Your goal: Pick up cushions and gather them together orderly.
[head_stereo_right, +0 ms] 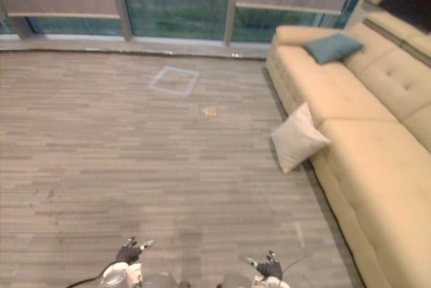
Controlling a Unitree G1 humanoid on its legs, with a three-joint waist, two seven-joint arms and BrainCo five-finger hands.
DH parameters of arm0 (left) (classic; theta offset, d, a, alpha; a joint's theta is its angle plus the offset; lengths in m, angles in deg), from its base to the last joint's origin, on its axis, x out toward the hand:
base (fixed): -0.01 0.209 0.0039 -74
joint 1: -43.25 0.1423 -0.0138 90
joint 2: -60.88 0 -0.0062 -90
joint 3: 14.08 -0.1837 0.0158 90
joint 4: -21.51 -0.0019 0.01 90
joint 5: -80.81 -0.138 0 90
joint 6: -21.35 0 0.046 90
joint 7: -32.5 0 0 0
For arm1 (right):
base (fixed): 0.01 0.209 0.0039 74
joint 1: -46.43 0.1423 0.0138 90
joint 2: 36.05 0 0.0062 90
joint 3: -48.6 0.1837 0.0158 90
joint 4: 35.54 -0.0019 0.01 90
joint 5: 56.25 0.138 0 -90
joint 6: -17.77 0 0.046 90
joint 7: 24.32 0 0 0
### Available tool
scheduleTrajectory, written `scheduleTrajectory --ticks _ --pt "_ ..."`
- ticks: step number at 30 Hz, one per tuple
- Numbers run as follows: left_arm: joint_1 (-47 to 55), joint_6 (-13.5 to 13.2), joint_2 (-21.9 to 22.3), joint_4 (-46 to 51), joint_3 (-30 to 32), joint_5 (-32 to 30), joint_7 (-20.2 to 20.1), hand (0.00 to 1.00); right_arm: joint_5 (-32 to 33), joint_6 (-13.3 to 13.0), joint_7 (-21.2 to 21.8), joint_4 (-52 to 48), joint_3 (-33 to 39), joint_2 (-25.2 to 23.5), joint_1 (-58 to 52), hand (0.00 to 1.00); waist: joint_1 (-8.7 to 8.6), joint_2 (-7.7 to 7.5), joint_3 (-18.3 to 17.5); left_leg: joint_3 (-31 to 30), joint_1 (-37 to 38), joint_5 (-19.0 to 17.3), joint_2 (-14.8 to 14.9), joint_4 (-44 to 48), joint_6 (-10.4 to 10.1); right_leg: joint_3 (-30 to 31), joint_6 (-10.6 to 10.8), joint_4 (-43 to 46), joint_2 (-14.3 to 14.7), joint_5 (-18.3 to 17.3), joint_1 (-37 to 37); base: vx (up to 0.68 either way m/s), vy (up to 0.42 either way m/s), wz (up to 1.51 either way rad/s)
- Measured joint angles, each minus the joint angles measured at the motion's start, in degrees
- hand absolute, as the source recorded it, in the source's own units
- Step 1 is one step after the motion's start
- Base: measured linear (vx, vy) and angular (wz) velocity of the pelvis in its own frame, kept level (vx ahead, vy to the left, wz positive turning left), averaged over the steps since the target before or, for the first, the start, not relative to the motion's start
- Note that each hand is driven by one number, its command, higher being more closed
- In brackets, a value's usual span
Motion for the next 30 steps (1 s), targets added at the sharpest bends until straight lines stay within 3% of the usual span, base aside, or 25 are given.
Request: scheduleTrajectory --ticks 3,4,5,8,9,10,12,13,14,16,17,18,19,22,24,25,27,28,29,30 --pt "-0.4 0.1 0.6 -0.7 0.0 -0.1 -0.1 0.00 0.1 -0.3 0.1 -0.3 0.4 -0.1 0.4 0.00 -0.26 0.00 0.1 -1.1 5.2 -1.7 0.3 -3.8 -1.1 -5.0 -2.9 -17.1 0.2 1.9 -4.0 0.52 0.014 0.21" --pt "-0.4 0.1 1.0 -1.1 0.0 -0.6 -0.1 0.00 0.1 -0.2 0.2 -0.1 0.5 0.0 0.9 0.00 -0.66 0.07 0.2 -1.3 8.3 -2.8 0.6 -5.5 -2.1 -6.3 -4.3 -26.6 0.7 5.4 -4.7 0.58 -0.044 0.23" --pt "-0.4 0.2 1.2 -1.1 0.0 -1.0 -0.1 0.00 0.1 -0.2 0.2 -0.1 0.6 0.0 1.2 0.00 -0.91 0.22 0.4 -1.4 9.9 -3.6 0.9 -6.2 -2.9 -6.5 -5.1 -30.3 1.1 7.2 -4.8 0.61 -0.064 0.31" --pt "0.0 0.1 1.7 -1.1 0.0 -1.1 -0.5 0.00 0.0 -0.1 0.3 -0.3 1.1 -0.3 1.7 0.00 -1.90 0.20 0.6 -2.6 14.9 -6.4 2.7 -6.3 -6.7 -7.7 -9.1 -32.9 1.0 12.7 -4.4 0.77 -0.173 0.52" --pt "0.2 0.1 1.9 -1.2 0.0 -1.1 -0.7 0.00 -0.1 0.0 0.4 -0.3 1.5 -0.7 1.8 0.00 -2.31 0.71 0.6 -3.9 15.6 -6.5 4.4 -4.3 -6.9 -8.8 -11.4 -30.3 1.5 14.7 -4.1 0.59 -0.209 0.44" --pt "0.2 0.1 2.0 -1.2 0.1 -1.1 -0.8 0.00 -0.1 0.0 0.5 -0.3 1.7 -0.5 1.9 0.00 -2.40 1.18 0.4 -4.4 15.5 -6.5 5.3 -3.1 -6.9 -9.2 -11.5 -29.4 2.0 13.8 -4.1 0.74 -0.295 0.33" --pt "-0.3 0.2 3.1 -0.9 3.3 -1.6 -1.4 0.00 -0.1 0.2 0.8 -0.8 2.3 0.2 2.6 0.00 -2.50 3.03 1.1 -6.0 6.7 -3.5 8.3 18.2 -9.1 -10.1 -13.7 -28.5 5.5 8.8 -1.0 0.72 -0.315 -0.03" --pt "-0.5 0.2 3.5 -0.9 3.9 -1.6 -1.4 0.00 -0.2 0.3 0.8 -0.9 2.2 0.6 2.8 0.00 -2.53 3.68 1.4 -6.6 4.1 -0.9 8.6 24.4 -9.6 -9.4 -13.9 -29.4 6.4 8.6 0.2 0.80 -0.272 -0.63" --pt "-0.5 0.2 4.1 -0.2 5.5 -1.6 -1.3 0.00 -0.1 0.8 0.7 -0.6 2.2 1.3 3.8 0.00 -2.16 5.35 2.5 -8.0 -2.8 2.9 10.2 41.7 -10.1 -6.5 -14.4 -33.3 9.7 8.2 5.9 0.64 -0.170 -0.86" --pt "-0.4 0.1 3.4 0.6 5.5 -1.6 -1.3 0.00 -0.1 1.1 0.7 -0.2 1.6 1.0 4.3 0.00 -1.80 4.92 3.3 -6.7 -8.3 2.4 11.3 52.2 -9.3 -3.2 -15.3 -36.7 11.4 7.6 12.5 0.52 -0.127 -0.97" --pt "-0.1 0.0 2.4 1.4 5.5 -1.6 -1.2 0.00 -0.1 1.2 0.7 0.0 0.3 0.6 4.6 0.00 -0.80 3.89 3.7 -5.5 -12.7 1.6 11.7 55.0 -7.8 -0.1 -16.2 -39.1 11.7 7.0 16.6 0.58 -0.150 -1.13" --pt "0.0 -0.1 1.7 1.9 5.4 -1.4 -1.2 0.00 0.0 1.4 0.8 0.2 -0.7 0.1 4.8 0.00 0.21 3.17 3.5 -4.7 -17.4 0.9 12.0 54.3 -6.7 2.7 -16.2 -41.5 11.8 6.6 19.6 0.52 -0.131 -1.16" --pt "0.0 -0.1 1.5 2.3 5.4 -1.3 -1.2 0.00 0.0 1.5 0.8 0.3 -0.9 -0.1 4.8 0.00 0.61 2.58 3.4 -4.4 -20.1 0.8 12.1 52.7 -6.8 4.0 -16.0 -42.7 11.8 6.5 20.5 0.44 -0.084 -1.08" --pt "1.6 -0.5 1.6 3.7 5.5 -0.5 -1.0 0.00 0.1 1.7 0.7 0.3 -2.2 -0.6 5.3 0.00 1.03 2.99 3.2 -2.9 -27.1 -0.2 10.0 35.0 -6.1 10.0 -14.7 -43.6 11.7 3.4 24.8 0.37 0.038 -0.89" --pt "2.0 -1.4 2.2 4.4 5.6 0.2 -0.9 0.00 0.0 2.2 0.5 0.3 -2.4 -1.0 5.4 0.00 2.35 2.89 3.2 -5.6 -28.3 0.6 5.9 20.7 -7.2 15.6 -13.8 -43.4 11.2 0.9 28.3 0.51 0.171 -1.10" --pt "2.0 -1.5 2.3 4.5 5.6 0.3 -0.9 0.00 0.0 2.2 0.5 0.3 -2.5 -1.1 5.4 0.00 2.79 2.81 3.1 -7.2 -28.6 1.3 4.8 17.8 -7.7 17.4 -13.5 -43.4 10.9 0.0 29.0 0.68 0.295 -1.40" --pt "2.0 -1.9 2.3 4.6 5.5 0.7 -0.9 0.00 0.0 2.3 0.3 0.3 -2.6 -1.6 5.1 0.00 3.39 2.27 2.7 -9.6 -28.5 3.0 3.3 13.7 -6.5 21.8 -11.4 -43.1 9.9 -2.7 30.8 0.61 0.282 -1.56" --pt "2.6 -2.2 2.1 4.6 5.8 0.8 -0.9 0.00 -0.1 2.3 0.3 0.3 -3.3 -2.0 4.1 0.00 3.87 1.60 1.3 -8.5 -27.9 5.7 4.0 14.3 -4.0 26.0 -9.0 -41.1 9.1 -5.5 31.2 0.54 0.251 -1.58" --pt "2.7 -2.2 1.9 4.5 6.3 0.9 -1.0 0.00 -0.1 2.3 0.3 0.4 -3.8 -2.1 3.9 0.00 3.86 1.74 1.1 -7.7 -27.3 7.7 4.1 14.9 -4.2 27.2 -8.0 -39.6 8.8 -6.3 31.5 0.82 0.375 -1.90" --pt "2.7 -2.2 0.8 4.0 7.7 0.9 -1.2 0.00 -0.2 2.3 0.2 1.2 -4.8 -2.5 3.3 0.00 3.34 -1.27 0.2 -3.9 -25.6 5.9 3.7 16.3 -4.0 29.2 -5.4 -32.1 7.4 -7.6 29.4 0.67 0.316 -1.30"
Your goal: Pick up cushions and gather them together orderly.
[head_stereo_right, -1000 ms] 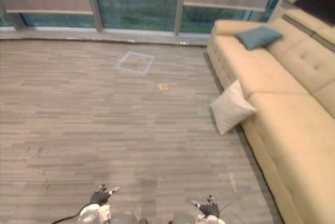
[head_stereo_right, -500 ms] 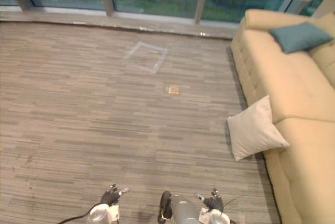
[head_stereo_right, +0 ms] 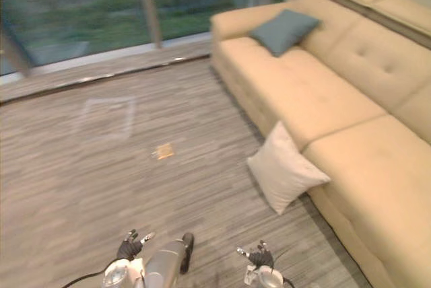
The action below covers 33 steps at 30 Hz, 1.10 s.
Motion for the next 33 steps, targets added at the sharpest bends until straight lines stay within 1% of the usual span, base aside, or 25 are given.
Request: scheduleTrajectory --ticks 1,2,3,4,5,6,8,10,12,14,15,16,17,18,19,20,21,22,24,28,29,30,31,32,33 --pt "-0.1 0.1 -0.8 -0.5 0.0 -0.1 0.0 0.00 0.0 0.0 0.0 0.0 -0.6 -0.2 -0.9 0.00 -0.07 -1.25 -0.6 1.9 1.2 -1.5 -0.1 0.3 0.9 0.2 2.9 6.2 -0.6 0.5 -2.3 0.76 0.377 -1.37" --pt "-0.2 0.2 -1.3 -1.1 -0.3 -0.2 0.0 0.00 0.0 -0.1 -0.1 0.1 -1.7 -0.1 -1.0 0.00 -0.10 -1.76 -0.8 3.1 3.3 -3.3 -0.2 0.5 2.2 -0.2 6.6 12.8 -0.8 2.5 -4.6 0.56 0.309 -0.84" --pt "-0.3 0.3 -1.4 -1.4 -0.3 -0.2 0.1 0.00 -0.1 -0.1 0.0 0.1 -2.0 0.1 -1.0 0.00 -0.10 -1.74 -0.8 3.3 4.0 -3.7 -0.2 0.5 2.5 -0.4 7.4 14.7 -0.9 2.9 -5.3 0.46 0.286 -0.81" --pt "-0.4 0.5 -1.2 -2.1 -0.3 -0.1 0.3 0.00 -0.6 -0.1 0.0 0.2 -2.6 0.4 -0.5 0.00 -0.10 -1.37 -0.6 4.2 7.3 -4.7 -0.3 -0.3 3.5 -3.1 9.7 20.7 -1.5 4.0 -7.9 0.30 0.204 -0.69" --pt "-0.7 0.9 -1.1 -2.7 -0.3 -0.2 0.5 0.00 -1.0 -0.3 0.2 0.1 -2.7 0.4 -0.4 0.00 -0.12 -0.89 -0.3 4.4 9.6 -5.3 -0.2 -1.5 3.6 -5.9 10.0 23.8 -2.3 4.1 -9.7 0.32 0.235 -0.77" --pt "-0.9 1.1 -1.0 -3.3 -0.4 -0.1 0.8 0.00 -1.8 -0.7 0.2 0.0 -2.7 0.4 -0.3 0.00 -0.08 -0.41 -0.1 4.5 12.2 -6.1 -0.1 -3.2 3.3 -9.6 9.5 25.8 -3.5 3.9 -11.6 0.26 0.211 -0.65" --pt "-1.1 1.4 -1.2 -4.2 -1.2 -0.1 1.4 0.00 -2.2 -0.9 0.3 0.3 -2.8 0.4 0.3 0.00 -0.04 0.18 0.3 6.5 19.3 -6.8 0.1 -9.7 3.1 -20.1 5.3 24.1 -6.6 1.6 -15.9 0.22 0.191 -0.58" --pt "-1.1 1.4 -1.1 -4.6 -1.4 -0.1 1.4 0.00 -2.2 -1.0 0.3 0.2 -2.7 0.5 0.3 0.00 -0.09 0.43 0.3 7.7 22.6 -6.9 0.6 -12.7 3.1 -26.4 4.4 20.9 -7.7 1.2 -18.5 0.11 0.098 -0.46" --pt "-1.2 1.4 -1.1 -4.8 -2.1 0.0 1.4 0.00 -2.2 -1.3 0.3 0.0 -2.4 0.8 0.5 0.00 -0.19 0.75 0.2 10.1 26.0 -7.3 1.3 -16.0 2.1 -34.6 2.8 13.7 -7.7 2.9 -23.4 0.12 0.114 -0.51" --pt "-1.0 1.4 -1.2 -5.0 -2.4 0.0 1.3 0.00 -2.2 -1.3 0.3 0.0 -1.3 0.9 0.7 0.00 -0.32 0.86 0.2 11.5 27.4 -7.5 1.0 -17.2 1.6 -36.5 1.7 9.4 -7.3 5.6 -25.4 0.16 0.062 -0.34" --pt "-0.4 1.5 -1.2 -5.0 -2.5 -0.1 1.2 0.00 -2.2 -1.5 0.2 -0.2 -0.7 1.0 0.8 0.00 -0.82 0.96 0.1 11.9 28.7 -7.9 0.4 -18.2 1.0 -36.9 -0.3 5.5 -7.1 8.8 -26.3 0.30 0.014 -0.14" --pt "-0.2 1.5 -1.0 -5.0 -2.5 -0.1 1.2 0.00 -2.2 -1.6 0.3 -0.2 0.3 0.9 0.8 0.00 -1.31 1.21 0.0 11.7 30.2 -8.5 -0.1 -18.8 0.0 -36.6 -1.3 3.4 -7.1 11.2 -25.9 0.27 0.000 0.03" --pt "-0.1 1.5 -0.8 -5.0 -2.5 -0.2 1.2 0.00 -2.2 -1.6 0.3 -0.2 0.7 0.9 0.8 0.00 -1.46 1.44 -0.1 11.5 30.5 -8.9 -0.1 -18.6 -0.5 -36.6 -1.5 2.5 -7.0 11.9 -25.5 0.37 -0.098 0.25" --pt "0.2 1.6 -0.3 -5.0 -2.3 -0.3 1.2 0.00 -2.2 -1.6 0.3 -0.2 0.9 1.1 0.8 0.00 -1.81 2.14 -0.4 10.6 31.1 -9.8 0.7 -17.5 -2.1 -36.9 -2.8 1.1 -6.4 14.8 -24.4 0.32 -0.109 0.29" --pt "0.3 1.8 0.0 -4.8 -2.2 -0.4 1.1 0.00 -2.2 -1.6 0.3 0.0 0.9 1.3 0.9 0.00 -1.92 2.63 -0.7 10.3 30.2 -10.2 1.6 -14.3 -2.7 -37.5 -3.7 0.6 -5.9 14.8 -23.7 0.48 -0.196 0.29" --pt "0.4 1.9 0.2 -4.1 -2.2 -0.7 0.8 0.00 -2.2 -1.5 0.3 0.3 0.9 1.3 0.8 0.00 -1.96 2.30 -1.2 9.9 26.3 -10.2 2.9 -5.7 -2.7 -37.5 -4.5 -0.5 -5.6 14.3 -22.6 0.31 -0.166 0.14" --pt "0.5 2.0 0.4 -3.8 -2.1 -0.7 0.8 0.00 -2.2 -1.5 0.3 0.3 0.9 1.3 0.8 0.00 -1.99 2.73 -1.2 9.7 24.5 -10.1 3.6 -1.5 -2.7 -37.4 -4.7 -1.0 -5.4 14.2 -21.9 0.38 -0.197 -0.11" --pt "0.5 2.0 1.4 -3.4 -0.8 -0.7 0.7 0.00 -2.1 -1.5 0.3 0.1 1.0 2.0 1.0 0.00 -1.92 4.23 -0.7 9.4 20.3 -9.6 6.1 9.7 -2.7 -36.7 -5.4 -2.4 -4.3 13.8 -19.7 0.36 -0.144 -0.29" --pt "0.4 2.0 2.6 -3.2 -0.3 -0.8 0.7 0.00 -2.0 -1.2 0.1 0.7 1.4 2.8 1.6 0.00 -1.81 5.69 -0.2 8.0 16.5 -10.0 9.7 20.0 -2.1 -34.7 -6.4 -4.7 -2.6 13.0 -15.4 0.39 -0.109 -0.56" --pt "0.6 1.9 2.3 -2.5 -1.1 -0.7 0.7 0.00 -1.8 -0.7 0.0 1.2 1.4 2.8 1.5 0.00 -1.26 5.42 0.0 4.7 11.9 -10.9 10.1 18.3 -2.6 -30.6 -5.8 -7.3 -2.7 12.0 -11.4 0.23 -0.026 -0.58" --pt "0.6 1.8 2.3 -2.4 -1.3 -0.7 0.7 0.00 -1.7 -0.7 -0.1 1.0 1.5 2.8 1.7 0.00 -1.22 5.31 0.0 2.8 10.9 -11.2 8.8 12.3 -3.1 -28.7 -5.4 -7.7 -2.9 11.5 -10.5 0.24 0.096 -0.66" --pt "0.5 1.6 2.2 -2.3 -1.3 -0.7 0.7 0.00 -1.7 -0.7 -0.2 0.9 1.4 2.8 1.7 0.00 -1.21 5.01 0.2 -2.3 9.4 -11.3 5.4 6.8 -3.2 -26.7 -5.1 -7.8 -3.3 10.5 -9.7 0.22 0.093 -0.49" --pt "0.5 1.5 2.1 -2.3 -1.3 -0.7 0.8 0.00 -1.7 -0.6 -0.3 0.9 1.4 2.8 1.7 0.00 -1.19 4.90 0.3 -3.9 8.9 -11.3 4.2 5.7 -3.2 -26.4 -5.3 -7.8 -3.4 10.1 -9.6 0.26 0.160 -0.52" --pt "0.4 1.1 2.2 -1.8 -1.3 -0.4 0.8 0.00 -1.7 -0.5 -0.5 1.2 1.2 2.8 1.7 0.00 -0.52 4.53 0.5 -9.5 7.0 -10.7 0.2 1.9 -3.6 -24.7 -4.7 -7.5 -4.4 9.3 -9.6 0.24 0.194 -0.75" --pt "0.2 0.8 2.3 -1.7 -1.3 -0.1 0.9 0.00 -1.7 -0.2 -0.6 1.4 0.5 2.9 1.7 0.00 0.01 4.53 0.5 -12.6 6.1 -9.0 -2.1 -1.9 -4.1 -22.5 -3.7 -7.0 -4.6 8.3 -9.8 0.29 0.242 -0.88"
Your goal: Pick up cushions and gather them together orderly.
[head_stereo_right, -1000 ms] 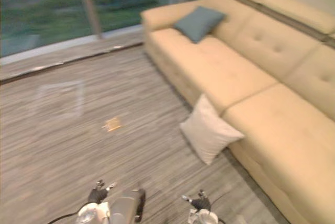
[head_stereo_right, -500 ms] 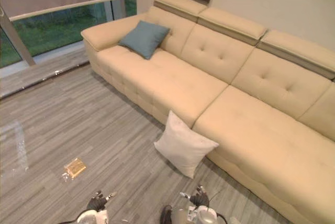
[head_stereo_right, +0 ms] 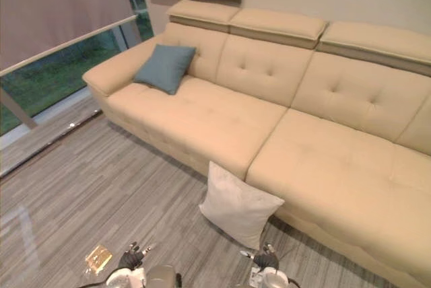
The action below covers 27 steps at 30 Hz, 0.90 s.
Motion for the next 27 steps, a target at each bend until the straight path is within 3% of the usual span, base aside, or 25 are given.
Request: scheduleTrajectory --ticks 1,2,3,4,5,6,9,13,15,16,17,18,19,20,21,22,23,27 --pt "0.0 0.0 0.0 0.0 -0.1 0.1 0.0 0.00 0.0 0.1 0.0 0.0 -0.2 0.0 0.0 0.00 0.07 0.17 0.0 -0.5 0.1 0.9 -0.1 -1.4 0.3 0.7 0.4 0.1 0.1 -0.4 0.2 0.28 0.248 -1.06" --pt "0.2 -0.1 0.1 -0.1 -0.5 0.5 -0.1 0.00 0.0 0.1 0.0 0.0 -0.4 0.0 -0.2 0.00 0.12 0.88 -0.1 -0.7 0.5 4.5 0.8 -3.6 1.0 3.8 2.0 1.4 1.5 -1.8 0.9 0.34 0.299 -1.22" --pt "0.2 -0.2 -0.6 0.0 -0.3 0.6 -0.3 0.00 0.0 0.2 0.0 0.5 -0.5 -0.4 -0.4 0.00 0.50 0.50 -0.3 1.6 1.6 6.6 0.9 -2.1 1.3 7.6 3.0 3.3 1.8 -3.3 1.1 0.36 0.303 -1.22" --pt "0.3 -0.1 -1.2 0.0 -0.4 0.5 -0.6 0.00 0.0 0.2 0.1 0.6 -0.7 -0.9 -0.5 0.00 0.50 -0.39 -0.7 2.7 1.9 5.9 0.7 -2.0 1.8 8.9 3.1 3.5 1.4 -3.7 1.1 0.36 0.288 -1.20" --pt "0.4 -0.1 -2.5 -0.4 -0.3 0.5 -1.1 0.00 -0.1 0.1 0.1 1.0 -0.9 -2.2 -0.6 0.00 0.29 -2.79 -1.5 5.5 2.5 4.1 0.2 -1.9 2.6 12.1 3.7 4.0 0.1 -4.5 0.7 0.39 0.284 -1.02" --pt "0.3 -0.1 -2.9 -0.6 -0.4 0.5 -1.2 0.00 -0.1 0.1 0.1 1.1 -0.9 -2.6 -0.8 0.00 0.33 -3.52 -1.8 7.8 3.3 3.1 0.1 -1.9 3.1 14.6 3.8 4.6 -0.5 -4.5 0.7 0.37 0.269 -1.01" --pt "-0.3 0.0 -3.1 -2.0 -0.4 0.5 -1.1 0.00 -0.1 0.0 0.1 1.0 -1.0 -2.5 -0.9 0.00 0.02 -3.41 -1.8 10.7 5.4 1.5 -0.1 -2.2 5.0 17.5 4.0 7.9 -0.9 -4.4 -0.1 0.25 0.152 -0.41" --pt "-0.5 0.1 -3.1 -2.6 -1.2 0.4 -1.2 0.00 -0.4 0.0 0.2 1.1 -1.0 -2.6 -0.8 0.00 0.20 -3.10 -1.6 13.5 9.9 0.8 0.6 -3.6 6.1 19.1 4.6 12.2 -0.3 -3.9 -0.2 0.23 0.046 -0.34" --pt "-0.5 0.1 -3.1 -3.0 -1.6 0.4 -1.1 0.00 -0.4 0.0 0.3 1.1 -1.1 -2.5 -0.8 0.00 0.21 -2.78 -1.9 14.1 11.0 0.6 1.5 -3.9 6.2 18.4 5.3 11.9 -0.2 -3.1 -0.2 0.18 -0.025 -0.57" --pt "-0.5 0.1 -2.9 -3.2 -1.8 0.4 -1.1 0.00 -0.5 0.0 0.3 1.3 -1.1 -2.3 -0.5 0.00 0.58 -2.69 -2.2 14.6 12.2 0.6 3.2 -5.4 6.1 14.5 8.2 12.4 0.5 -1.1 -0.7 0.17 -0.110 -0.83" --pt "-0.8 0.2 -2.2 -3.2 -1.7 0.4 -1.1 0.00 -0.5 0.0 0.2 1.5 -1.0 -1.9 0.0 0.00 0.79 -1.12 -1.6 14.9 14.8 0.3 5.8 -8.7 5.6 10.2 9.4 17.1 2.3 1.4 -3.3 0.13 -0.104 -0.80" --pt "-1.2 0.2 -2.0 -3.3 -1.7 0.5 -1.0 0.00 -0.5 -0.1 0.2 1.4 -1.1 -1.6 0.1 0.00 0.80 -0.57 -1.2 14.8 15.7 0.2 6.8 -9.7 5.3 8.2 8.7 20.0 3.0 2.7 -4.9 0.10 -0.153 -0.65" --pt "-1.8 0.4 -1.6 -4.8 -1.7 0.4 -1.0 0.00 -0.5 -0.4 0.2 0.7 -2.6 -0.6 0.1 0.00 0.39 0.88 -1.0 14.9 16.7 0.6 9.1 -10.7 4.5 2.2 3.5 16.7 3.3 -2.5 -7.6 0.04 -0.103 -0.33" --pt "-1.6 0.4 -1.8 -5.1 -1.7 0.4 -1.1 0.00 -0.5 -0.7 0.2 0.7 -2.9 -0.4 -0.2 0.00 0.35 0.46 -1.2 14.6 16.8 0.6 9.0 -10.5 4.4 1.1 3.6 11.4 2.6 -1.9 -6.7 0.07 -0.182 -0.21" --pt "-1.5 0.3 -3.0 -4.8 -1.7 0.4 -1.1 0.00 -0.3 -0.8 0.1 0.6 -2.7 -0.5 -1.1 0.00 0.39 -1.79 -1.3 13.6 16.6 0.4 7.2 -9.8 3.8 0.2 4.8 4.2 -0.3 1.6 -5.6 0.07 -0.170 0.08" --pt "-1.8 0.3 -3.1 -5.0 -1.8 0.4 -1.0 0.00 -0.3 -1.0 0.1 0.5 -2.3 -0.4 -1.2 0.00 0.08 -2.01 -1.6 12.6 16.8 -0.2 7.2 -9.6 2.8 -0.1 4.4 3.7 0.1 0.7 -4.1 0.12 -0.250 0.42" --pt "-2.0 0.7 -2.3 -5.8 -2.5 0.3 -1.0 0.00 -0.3 -1.0 -0.1 -0.1 -1.4 0.5 -1.6 0.00 -0.39 -0.36 -2.0 10.9 17.2 -0.2 8.2 -9.7 1.8 -2.0 4.4 3.6 0.8 0.8 -3.1 0.14 -0.251 0.58" --pt "-1.1 0.4 -1.1 -5.5 -3.3 0.5 -0.7 0.00 0.1 -1.0 -0.4 0.2 0.4 1.2 -2.4 0.00 -0.25 0.54 -2.6 9.0 19.4 1.9 9.4 -11.8 -0.4 -5.1 4.3 2.9 1.8 0.8 -0.6 0.13 -0.191 0.48"
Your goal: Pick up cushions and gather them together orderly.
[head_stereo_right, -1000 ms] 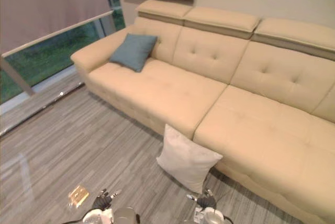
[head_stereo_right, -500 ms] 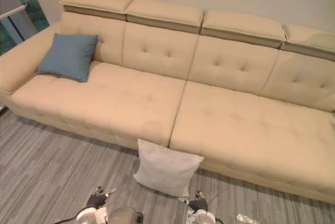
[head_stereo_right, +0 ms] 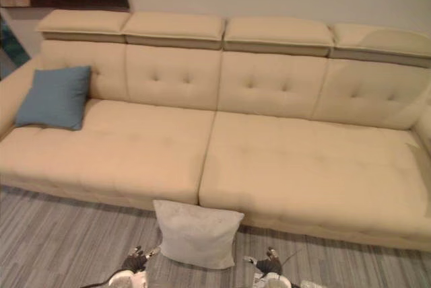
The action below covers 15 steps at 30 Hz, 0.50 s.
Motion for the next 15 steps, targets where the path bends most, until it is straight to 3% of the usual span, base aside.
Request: scheduleTrajectory --ticks 9,13,15 --pt "0.3 -0.1 -0.3 0.8 0.0 2.2 0.7 0.00 2.5 -0.1 -0.4 0.1 4.0 -0.9 -0.5 0.00 0.41 -0.83 0.4 -1.6 0.4 1.1 -0.7 0.8 -0.4 -3.0 0.0 1.2 -1.0 -0.1 1.8 0.02 -0.039 0.17" --pt "0.5 -0.2 -1.5 2.4 0.1 2.9 1.5 0.00 3.8 -0.2 -0.6 -0.1 4.4 -1.5 -0.6 0.00 0.55 -3.11 1.5 -2.6 -1.8 1.1 -2.0 5.9 -0.4 -4.0 0.3 4.6 -3.0 -1.4 1.6 -0.05 0.007 0.17" --pt "0.3 -0.2 -2.0 2.9 0.2 3.5 1.6 0.00 4.1 -0.3 -0.6 -0.2 5.4 -2.0 -0.6 0.00 0.58 -3.47 2.2 -3.4 -3.0 0.8 -2.2 8.4 -0.3 -4.5 0.3 6.2 -3.3 -1.4 1.4 -0.10 0.012 0.28"
